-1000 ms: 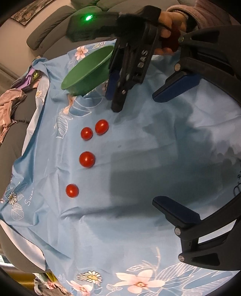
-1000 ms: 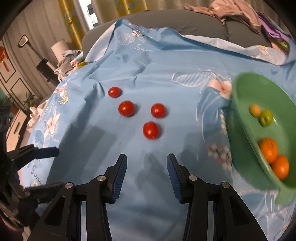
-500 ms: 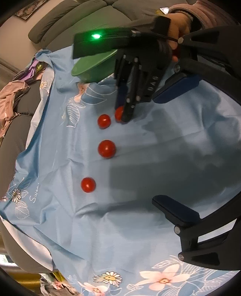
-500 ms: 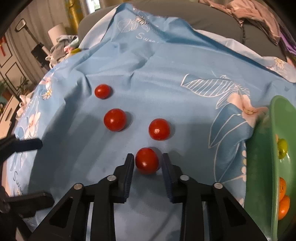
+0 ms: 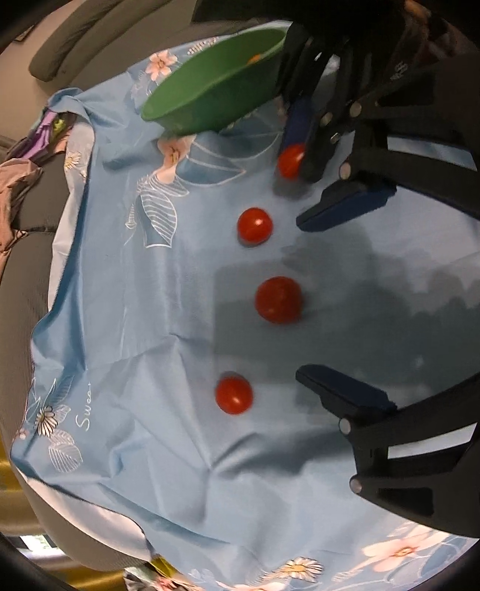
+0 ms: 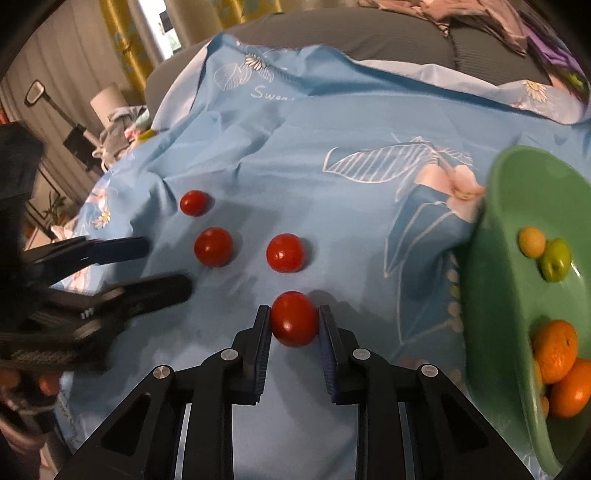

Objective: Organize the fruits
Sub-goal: 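Grasp a cherry tomato with the right tool while the left tool grasps another, then carry both held cherry tomatoes over the green bowl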

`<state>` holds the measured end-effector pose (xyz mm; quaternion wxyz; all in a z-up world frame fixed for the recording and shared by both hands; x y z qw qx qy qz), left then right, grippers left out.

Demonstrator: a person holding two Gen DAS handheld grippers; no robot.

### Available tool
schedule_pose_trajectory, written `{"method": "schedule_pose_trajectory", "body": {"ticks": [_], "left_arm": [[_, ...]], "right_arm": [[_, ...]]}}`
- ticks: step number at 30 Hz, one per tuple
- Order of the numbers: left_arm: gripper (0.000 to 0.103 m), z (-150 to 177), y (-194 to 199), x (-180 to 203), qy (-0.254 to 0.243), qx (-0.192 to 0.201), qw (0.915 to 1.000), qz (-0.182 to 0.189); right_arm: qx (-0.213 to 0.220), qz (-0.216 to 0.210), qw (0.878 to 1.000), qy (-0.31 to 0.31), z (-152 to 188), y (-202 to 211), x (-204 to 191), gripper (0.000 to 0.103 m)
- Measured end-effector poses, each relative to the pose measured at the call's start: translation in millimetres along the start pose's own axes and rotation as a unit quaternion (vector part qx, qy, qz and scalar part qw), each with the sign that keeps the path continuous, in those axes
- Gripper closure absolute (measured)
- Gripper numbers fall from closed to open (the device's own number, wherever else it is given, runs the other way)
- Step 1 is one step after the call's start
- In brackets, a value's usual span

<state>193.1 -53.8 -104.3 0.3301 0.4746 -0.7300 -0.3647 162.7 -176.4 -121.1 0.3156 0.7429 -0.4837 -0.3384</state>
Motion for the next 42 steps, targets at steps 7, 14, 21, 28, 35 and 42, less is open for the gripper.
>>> {"method": "schedule_pose_trajectory", "body": {"ticks": [7,14,21,28,35,42], "left_arm": [[0.058,-10.0,-21.7,1.9,-0.011,-0.003,0.9996,-0.025],[0.073,-13.8,-28.6,-2.0,-0.012,0.002,0.9992,-0.039],[0.074,-3.4,-14.5,-3.4,-0.001,-0.002,0.9992,-0.04],[0.074,14.0,17.4,3.3,0.004,-0.001,0.9994,-0.036],[0.073,31.9,60.2,20.1,0.002,0.02,0.9993,-0.03],[0.073,46.1,86.7,40.8,-0.015,0.038,0.9986,-0.034]], "right_arm": [[0.0,-0.014,1.0,-0.01,2.0,-2.5,2.0,0.076],[0.001,-0.018,1.0,-0.014,1.9,-3.6,4.4,0.076],[0.004,-0.016,1.0,-0.016,3.6,1.3,3.6,0.076],[0.013,-0.018,1.0,-0.008,6.9,19.8,-8.5,0.076],[0.027,-0.023,0.999,0.004,17.3,47.9,-21.8,0.076],[0.041,-0.03,0.999,0.01,27.3,72.6,-29.7,0.076]]}}
Point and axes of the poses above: each gripper's, at about its wrist camera, not at the fingertips, and y roughly against the way its jaws point, x to its right, z to its underside, the point moved 7 cm from there along -y, roughly the way its jaws point
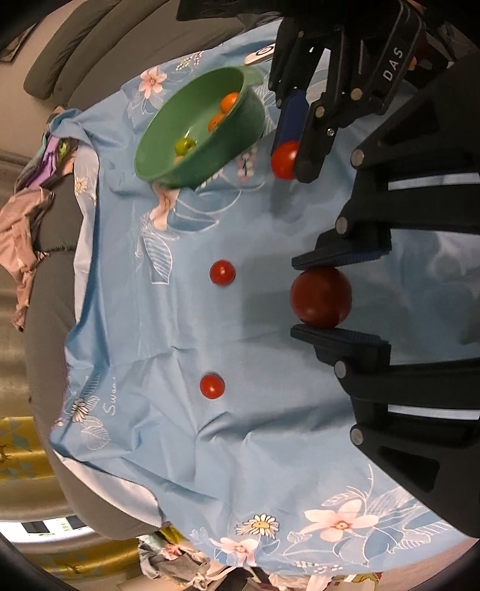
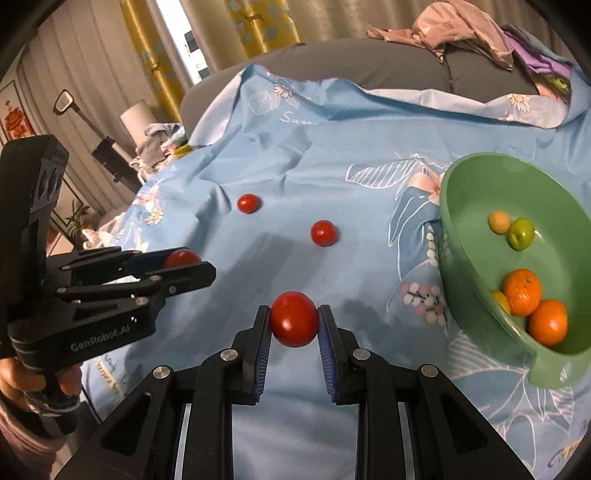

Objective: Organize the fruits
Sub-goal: 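Carry both held cherry tomatoes over the green bowl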

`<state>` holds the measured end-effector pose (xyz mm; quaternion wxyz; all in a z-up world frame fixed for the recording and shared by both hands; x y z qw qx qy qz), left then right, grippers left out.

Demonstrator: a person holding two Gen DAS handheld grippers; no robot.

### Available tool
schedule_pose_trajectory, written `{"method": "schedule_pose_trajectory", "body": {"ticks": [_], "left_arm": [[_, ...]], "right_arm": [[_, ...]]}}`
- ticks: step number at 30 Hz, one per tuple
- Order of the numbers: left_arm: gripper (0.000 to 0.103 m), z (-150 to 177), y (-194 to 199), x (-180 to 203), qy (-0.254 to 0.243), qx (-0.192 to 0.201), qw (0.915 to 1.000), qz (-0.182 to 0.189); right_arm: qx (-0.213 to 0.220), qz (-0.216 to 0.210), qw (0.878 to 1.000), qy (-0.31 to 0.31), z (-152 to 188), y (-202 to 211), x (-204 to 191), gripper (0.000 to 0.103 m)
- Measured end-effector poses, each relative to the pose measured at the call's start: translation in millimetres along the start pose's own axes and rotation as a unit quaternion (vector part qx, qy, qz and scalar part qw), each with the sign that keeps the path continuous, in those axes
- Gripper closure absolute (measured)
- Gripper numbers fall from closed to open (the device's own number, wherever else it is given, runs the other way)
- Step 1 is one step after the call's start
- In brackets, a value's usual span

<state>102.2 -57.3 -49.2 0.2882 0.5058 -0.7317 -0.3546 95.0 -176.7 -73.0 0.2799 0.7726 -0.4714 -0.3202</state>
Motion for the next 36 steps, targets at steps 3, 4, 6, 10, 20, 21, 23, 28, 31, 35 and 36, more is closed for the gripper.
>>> {"method": "schedule_pose_trajectory", "body": {"ticks": [3,4,6,10,20,21,23,28,31,35,36], "left_arm": [[0.073,-0.3,9.3,5.8,-0.006,0.008,0.9999,-0.001],[0.073,0.0,12.2,7.2,-0.008,0.01,0.9999,0.0],[0.073,-0.6,18.8,13.3,-0.014,0.017,0.9998,0.0],[0.073,-3.7,28.3,26.2,-0.026,0.027,0.9993,0.003],[0.073,-17.0,39.1,58.8,-0.061,0.043,0.9972,0.011],[0.073,-18.5,39.6,61.9,-0.064,0.044,0.9969,0.012],[0.073,-23.0,39.3,70.4,-0.074,0.046,0.9961,0.014],[0.073,-33.5,34.7,91.0,-0.094,0.047,0.9942,0.024],[0.073,-41.4,31.7,104.6,-0.104,0.05,0.9929,0.031],[0.073,-51.7,25.4,120.5,-0.115,0.049,0.9912,0.044],[0.073,-54.6,22.4,125.8,-0.119,0.048,0.9907,0.046]], "right_arm": [[0.01,-0.001,1.0,0.003,0.8,11.4,-3.4,0.076],[0.013,0.0,1.0,0.003,0.7,14.5,-3.5,0.076],[0.02,0.0,1.0,0.002,0.3,20.3,-3.8,0.076],[0.033,0.003,0.999,-0.001,0.6,31.9,-1.6,0.076],[0.063,0.017,0.998,-0.021,1.0,57.6,20.6,0.076],[0.066,0.019,0.997,-0.022,0.9,58.7,22.7,0.076],[0.072,0.023,0.997,-0.027,0.1,64.2,30.1,0.076],[0.087,0.036,0.995,-0.039,-2.2,75.2,48.8,0.076],[0.094,0.044,0.993,-0.049,-3.7,80.0,62.0,0.076],[0.103,0.054,0.991,-0.061,-5.1,85.4,78.9,0.076],[0.106,0.057,0.991,-0.066,-5.6,87.2,85.6,0.076]]}}
Point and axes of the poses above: each gripper's, at about its wrist camera, not at the fingertips, and y roughly against the way its jaws point, x to its right, z to its underside, the point moved 7 cm from there along -y, roughly the way its jaws point
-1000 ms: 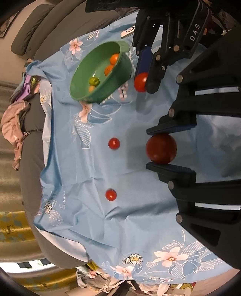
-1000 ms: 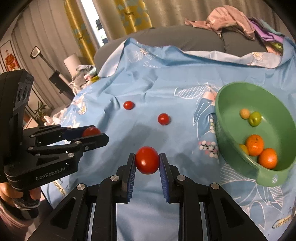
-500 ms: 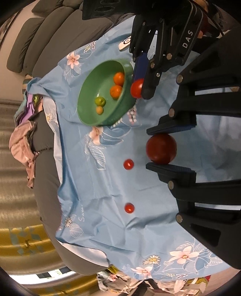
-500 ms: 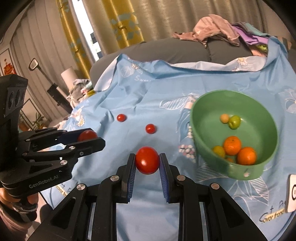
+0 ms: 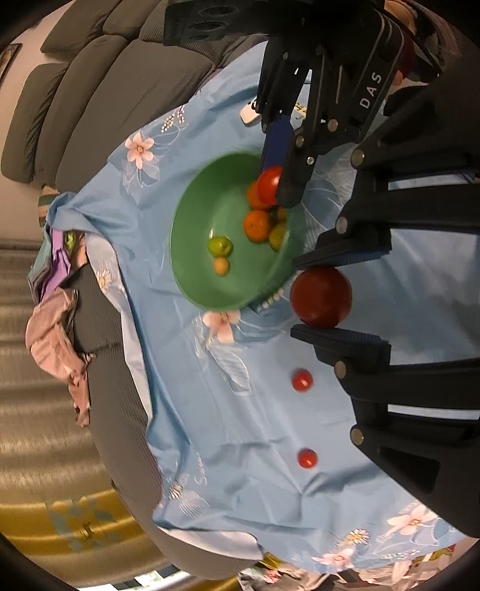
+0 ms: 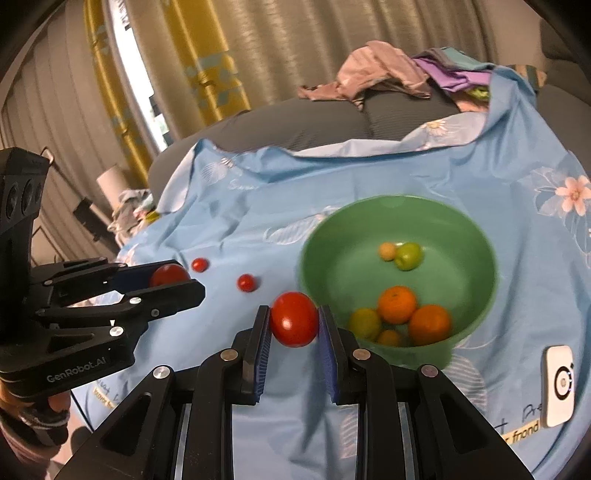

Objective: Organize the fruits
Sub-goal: 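Carry both held cherry tomatoes over the green bowl, then open both tools to drop the tomatoes into the bowl, then move both open tools toward the last two cherry tomatoes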

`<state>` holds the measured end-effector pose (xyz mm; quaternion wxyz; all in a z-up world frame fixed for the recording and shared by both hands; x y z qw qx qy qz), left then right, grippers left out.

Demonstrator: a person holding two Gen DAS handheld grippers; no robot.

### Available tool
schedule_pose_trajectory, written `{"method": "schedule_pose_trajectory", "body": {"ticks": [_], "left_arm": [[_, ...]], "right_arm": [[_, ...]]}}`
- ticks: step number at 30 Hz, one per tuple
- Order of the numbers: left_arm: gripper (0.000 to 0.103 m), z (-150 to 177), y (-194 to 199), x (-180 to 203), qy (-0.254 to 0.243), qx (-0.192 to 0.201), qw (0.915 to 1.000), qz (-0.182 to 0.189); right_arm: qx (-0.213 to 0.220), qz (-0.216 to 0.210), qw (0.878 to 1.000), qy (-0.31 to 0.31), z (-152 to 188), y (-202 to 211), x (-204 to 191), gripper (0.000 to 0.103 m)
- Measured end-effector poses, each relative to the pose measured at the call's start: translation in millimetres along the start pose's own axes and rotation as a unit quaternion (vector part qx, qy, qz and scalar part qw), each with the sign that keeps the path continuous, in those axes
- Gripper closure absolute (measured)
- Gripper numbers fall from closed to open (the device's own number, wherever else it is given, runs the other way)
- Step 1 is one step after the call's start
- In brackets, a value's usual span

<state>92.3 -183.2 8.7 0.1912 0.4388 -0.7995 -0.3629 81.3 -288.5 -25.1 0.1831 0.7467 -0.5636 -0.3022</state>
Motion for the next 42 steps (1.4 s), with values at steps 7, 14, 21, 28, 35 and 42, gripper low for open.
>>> {"method": "schedule_pose_trajectory", "body": {"ticks": [7,14,21,28,35,42], "left_arm": [[0.073,-16.7,-20.5,17.9,-0.01,-0.004,0.9997,0.02],[0.073,-27.1,-46.8,30.8,-0.012,-0.016,0.9991,0.037],[0.072,-25.9,-79.2,40.1,-0.016,-0.043,0.9978,0.047],[0.065,-19.0,-90.1,38.4,-0.017,-0.06,0.997,0.047],[0.04,-17.7,-71.8,24.2,-0.004,-0.042,0.9985,0.035],[0.025,26.7,-41.1,-17.0,0.04,-0.051,0.9979,0.007]], "right_arm": [[0.008,0.02,1.0,-0.018,-6.8,2.5,31.8,0.076],[0.0,0.029,0.999,-0.032,-7.0,-9.2,51.4,0.076],[-0.018,0.035,0.998,-0.042,-0.3,-23.8,63.2,0.076],[-0.032,0.048,0.997,-0.045,4.8,-29.0,69.8,0.076],[-0.029,0.059,0.996,-0.057,6.2,-20.6,73.8,0.073],[-0.005,0.066,0.992,-0.105,15.2,9.9,92.5,0.073]]}}
Point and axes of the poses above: each gripper's, at about its wrist camera, not at the fingertips, and y roughly against the way its jaws point, x to its right, z to its underside, the point moved 7 cm from there along -y, roughly the way its jaws point
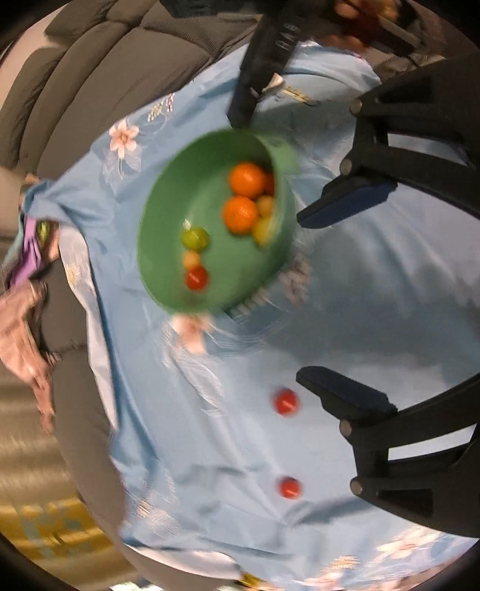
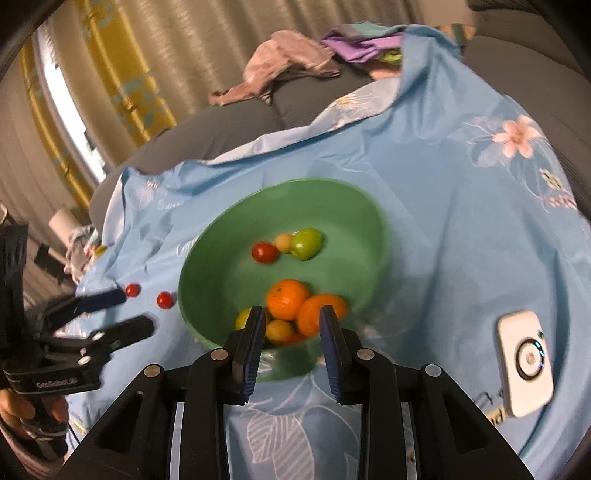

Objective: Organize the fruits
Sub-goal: 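Move both open tools toward the last two cherry tomatoes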

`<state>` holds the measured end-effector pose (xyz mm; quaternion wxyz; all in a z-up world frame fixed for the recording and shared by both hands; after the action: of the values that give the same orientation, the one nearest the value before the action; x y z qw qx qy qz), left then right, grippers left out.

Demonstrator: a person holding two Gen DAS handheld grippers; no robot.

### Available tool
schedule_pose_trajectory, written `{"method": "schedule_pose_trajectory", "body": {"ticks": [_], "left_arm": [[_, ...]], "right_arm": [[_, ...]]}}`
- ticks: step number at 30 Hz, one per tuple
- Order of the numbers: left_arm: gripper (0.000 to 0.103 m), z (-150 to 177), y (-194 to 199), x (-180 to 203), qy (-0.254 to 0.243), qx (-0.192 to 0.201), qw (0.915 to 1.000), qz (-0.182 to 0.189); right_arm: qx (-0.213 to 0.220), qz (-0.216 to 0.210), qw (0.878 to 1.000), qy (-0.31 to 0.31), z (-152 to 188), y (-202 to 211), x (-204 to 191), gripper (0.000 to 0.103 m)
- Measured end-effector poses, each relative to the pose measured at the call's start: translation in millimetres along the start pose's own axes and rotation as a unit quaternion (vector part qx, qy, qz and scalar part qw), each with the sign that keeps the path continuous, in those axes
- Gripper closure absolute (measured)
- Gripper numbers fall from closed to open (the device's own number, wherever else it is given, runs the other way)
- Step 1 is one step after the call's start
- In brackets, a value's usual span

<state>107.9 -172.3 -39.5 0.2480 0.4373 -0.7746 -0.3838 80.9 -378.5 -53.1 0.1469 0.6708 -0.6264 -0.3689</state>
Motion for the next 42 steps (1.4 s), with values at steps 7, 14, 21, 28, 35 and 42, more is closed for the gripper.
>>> {"method": "schedule_pose_trajectory", "body": {"ticks": [7,14,21,28,35,42], "left_arm": [[0.025,67.4,21.4,-54.6,0.077,-0.03,0.9961,-0.031],[0.025,117.9,51.4,-94.1,0.134,-0.035,0.9882,-0.065],[0.025,132.1,73.2,-105.0,0.147,-0.015,0.9856,-0.082],[0.023,131.3,85.7,-107.5,0.142,0.006,0.9858,-0.09],[0.022,133.7,86.3,-111.3,0.146,0.011,0.9858,-0.082],[0.022,134.0,84.0,-115.8,0.147,0.013,0.9863,-0.074]], "right_arm": [[-0.016,-0.012,1.0,0.008,19.0,9.3,-14.1,0.073],[-0.032,-0.04,0.998,0.043,29.6,5.8,-58.6,0.073],[-0.053,-0.063,0.993,0.088,45.2,-0.9,-101.5,0.073],[-0.063,-0.073,0.987,0.125,53.4,-0.5,-132.3,0.073],[-0.07,-0.071,0.985,0.14,56.6,-3.8,-145.0,0.073],[-0.086,-0.071,0.982,0.151,62.0,-16.1,-158.3,0.072]]}}
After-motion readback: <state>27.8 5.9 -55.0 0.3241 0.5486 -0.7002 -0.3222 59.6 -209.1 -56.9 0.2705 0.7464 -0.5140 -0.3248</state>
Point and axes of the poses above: each gripper's, at about its wrist camera, not at the fingertips, and y roughly against the way its jaws point, x to its right, z to its underside, the point moved 7 cm from there along -y, roughly the way its jaws point
